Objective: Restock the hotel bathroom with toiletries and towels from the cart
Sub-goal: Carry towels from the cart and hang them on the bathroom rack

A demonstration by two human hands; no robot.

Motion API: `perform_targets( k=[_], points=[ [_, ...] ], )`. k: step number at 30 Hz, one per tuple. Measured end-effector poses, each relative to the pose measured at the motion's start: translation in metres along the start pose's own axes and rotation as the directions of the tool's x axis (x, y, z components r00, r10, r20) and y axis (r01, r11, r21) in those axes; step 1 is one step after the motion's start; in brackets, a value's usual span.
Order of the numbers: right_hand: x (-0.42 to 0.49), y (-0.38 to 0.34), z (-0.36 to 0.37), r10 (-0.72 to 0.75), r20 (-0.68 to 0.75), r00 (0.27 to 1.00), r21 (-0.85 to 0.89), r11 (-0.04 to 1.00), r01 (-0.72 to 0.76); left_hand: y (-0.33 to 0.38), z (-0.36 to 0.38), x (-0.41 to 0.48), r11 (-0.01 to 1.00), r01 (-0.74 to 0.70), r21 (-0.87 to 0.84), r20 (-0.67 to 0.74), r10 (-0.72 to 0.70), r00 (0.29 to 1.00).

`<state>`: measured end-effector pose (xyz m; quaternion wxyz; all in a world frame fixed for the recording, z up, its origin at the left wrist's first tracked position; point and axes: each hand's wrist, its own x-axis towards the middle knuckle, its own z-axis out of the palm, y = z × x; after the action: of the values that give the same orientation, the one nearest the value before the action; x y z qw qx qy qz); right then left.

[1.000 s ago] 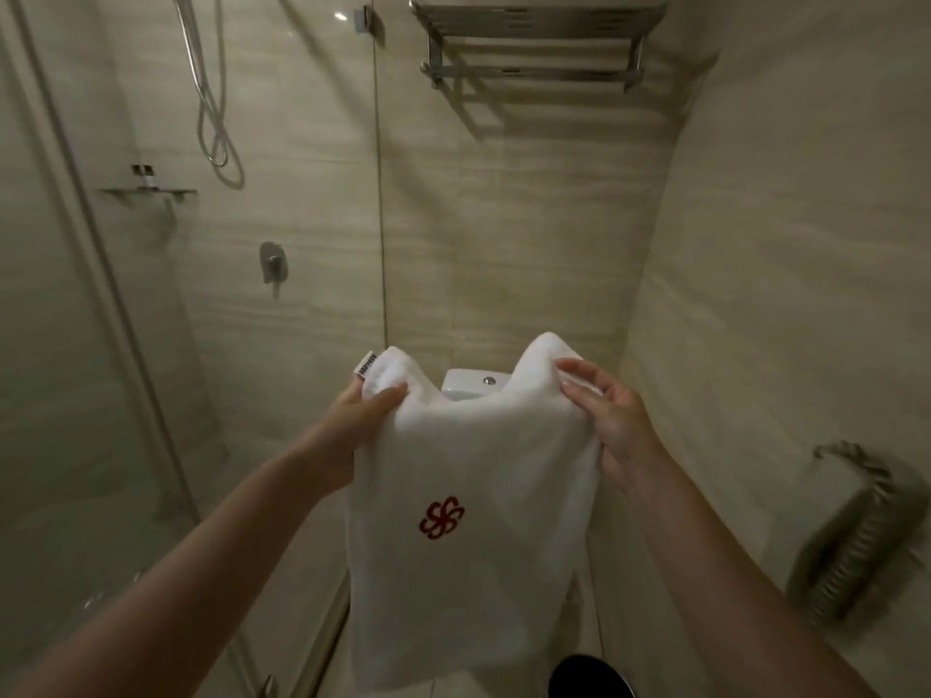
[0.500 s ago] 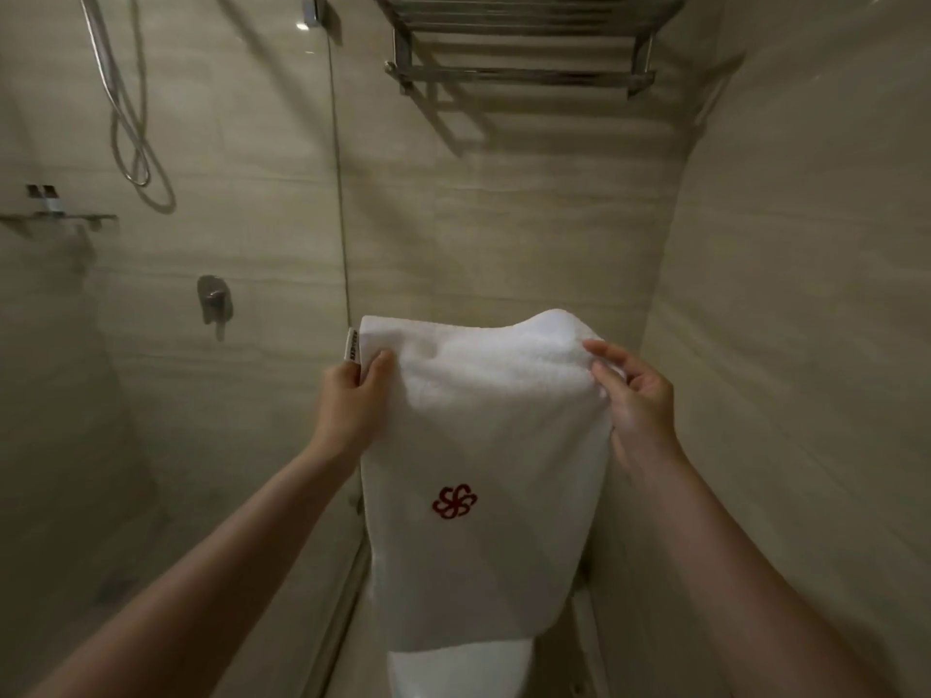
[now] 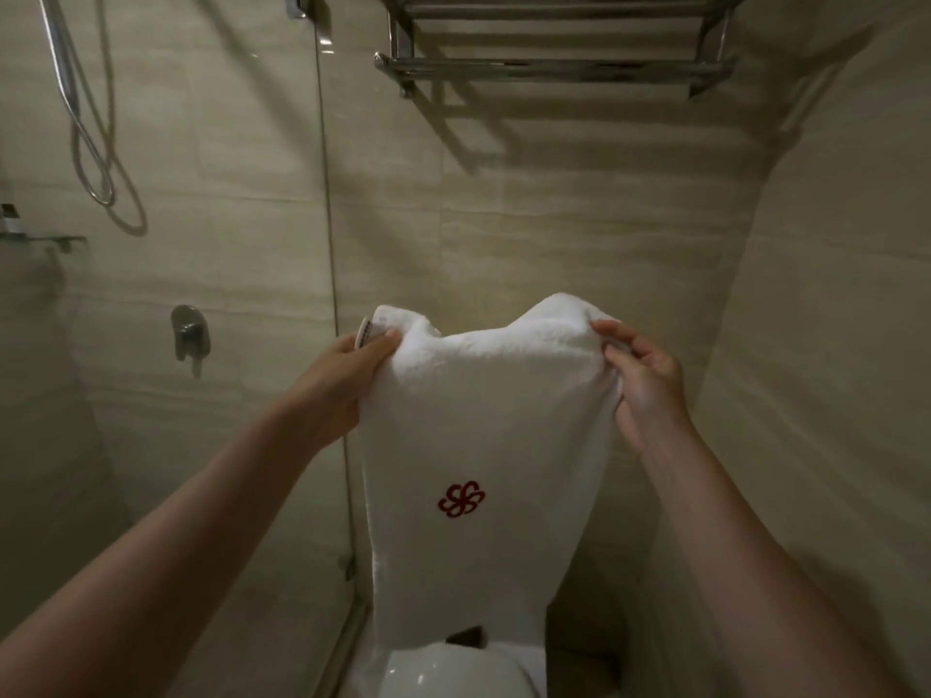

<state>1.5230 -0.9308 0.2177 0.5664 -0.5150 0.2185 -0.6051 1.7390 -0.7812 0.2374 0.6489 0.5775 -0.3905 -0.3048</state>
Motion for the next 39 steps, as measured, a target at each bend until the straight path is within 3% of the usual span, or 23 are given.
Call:
perform_targets(
  k=[3, 9, 18, 21, 25, 29, 33, 37, 39],
  points=[
    [0.029, 0.013, 0.008, 0.003, -0.009, 1.0, -0.002, 1.0, -0.003, 0.0, -0.004, 0.04, 0.998, -0.06, -0.03, -0.075, 0.058, 0.995],
    [0.081, 0.024, 0.045, -0.083, -0.044, 0.996, -0.103, 0.992, 0.078, 0.016, -0.011, 0.119, 0.933, -0.297, 0.205, -0.246, 0.342, 0.907],
    [0.177, -0.008, 0.115, -0.33, -0.088, 0.94, -0.291, 0.911, 0.293, 0.093, -0.044, 0.239, 0.856, -0.466, 0.225, -0.092, 0.495, 0.864],
    [0.21, -0.027, 0.132, -0.333, -0.038, 0.942, -0.413, 0.864, 0.289, 0.121, -0.05, 0.277, 0.839, -0.48, 0.256, -0.016, 0.5, 0.866],
    [0.257, -0.046, 0.144, -0.304, 0.051, 0.951, -0.585, 0.763, 0.275, 0.153, -0.056, 0.32, 0.903, -0.375, 0.21, 0.082, 0.366, 0.927],
    [0.304, -0.063, 0.153, -0.27, 0.074, 0.96, -0.684, 0.687, 0.246, 0.178, -0.048, 0.353, 0.934, -0.309, 0.179, 0.077, 0.3, 0.951],
    [0.348, -0.077, 0.167, -0.362, 0.045, 0.931, -0.662, 0.687, 0.299, 0.206, -0.026, 0.386, 0.924, -0.367, 0.109, -0.004, 0.37, 0.929],
    [0.391, -0.093, 0.191, -0.358, -0.02, 0.933, -0.4, 0.858, 0.321, 0.235, -0.002, 0.418, 0.883, -0.468, -0.028, -0.147, 0.46, 0.876],
    [0.41, -0.098, 0.201, -0.39, -0.004, 0.921, -0.332, 0.869, 0.367, 0.25, 0.008, 0.431, 0.838, -0.54, -0.082, -0.217, 0.513, 0.83]
  ],
)
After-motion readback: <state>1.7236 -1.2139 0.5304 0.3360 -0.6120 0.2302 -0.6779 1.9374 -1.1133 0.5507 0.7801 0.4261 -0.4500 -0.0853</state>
